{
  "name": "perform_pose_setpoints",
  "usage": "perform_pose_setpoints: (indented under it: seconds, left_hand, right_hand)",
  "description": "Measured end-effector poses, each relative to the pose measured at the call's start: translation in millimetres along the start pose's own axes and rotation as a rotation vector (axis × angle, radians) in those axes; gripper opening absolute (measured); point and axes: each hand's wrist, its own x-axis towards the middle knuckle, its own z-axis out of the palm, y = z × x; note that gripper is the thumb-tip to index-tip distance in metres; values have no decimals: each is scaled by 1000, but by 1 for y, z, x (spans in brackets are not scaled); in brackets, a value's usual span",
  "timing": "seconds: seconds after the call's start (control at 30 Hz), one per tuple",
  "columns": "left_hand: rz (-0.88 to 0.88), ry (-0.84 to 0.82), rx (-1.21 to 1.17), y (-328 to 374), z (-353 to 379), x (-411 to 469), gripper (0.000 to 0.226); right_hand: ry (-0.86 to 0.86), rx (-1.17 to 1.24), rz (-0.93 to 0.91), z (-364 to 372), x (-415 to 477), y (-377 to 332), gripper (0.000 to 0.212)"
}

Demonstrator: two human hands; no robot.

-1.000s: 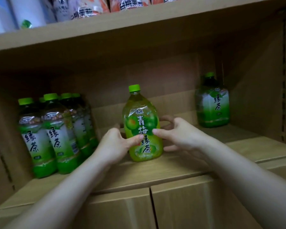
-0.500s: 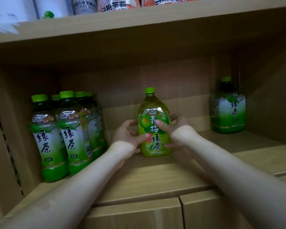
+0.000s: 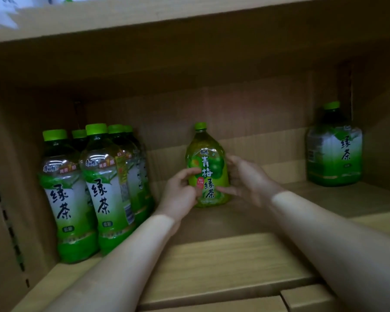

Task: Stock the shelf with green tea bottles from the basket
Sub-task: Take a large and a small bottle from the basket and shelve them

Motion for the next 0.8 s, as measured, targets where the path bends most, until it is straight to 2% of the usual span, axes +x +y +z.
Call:
perform_pose_setpoints:
  seconds: [0.07, 0.17, 0.37, 0.5, 0.53, 0.7, 0.8]
  left_hand:
    - [26, -29, 67, -1, -2, -2, 57]
    - [104, -26, 181, -4, -3, -3, 67]
    - [149, -3, 336, -3, -5, -1, 83]
    - [179, 15, 368, -4, -8, -3, 77]
    - [192, 30, 422, -5, -8, -3, 74]
    - [226, 182, 939, -1, -6, -7, 69]
    - [286, 195, 1040, 20, -2, -18, 61]
  right_hand:
    - [-20, -56, -3, -2, -1, 0, 36]
    - [0, -294, -58, 0, -6, 2, 42]
    - [-83, -294, -84, 0, -21, -1, 61]
    - [-148, -695, -225, 3, -28, 8, 89]
    - [-152, -759, -244, 4, -32, 7, 91]
    - [-149, -884, -297, 0, -55, -4, 82]
    - [-43, -974, -417, -14, -81, -21, 73]
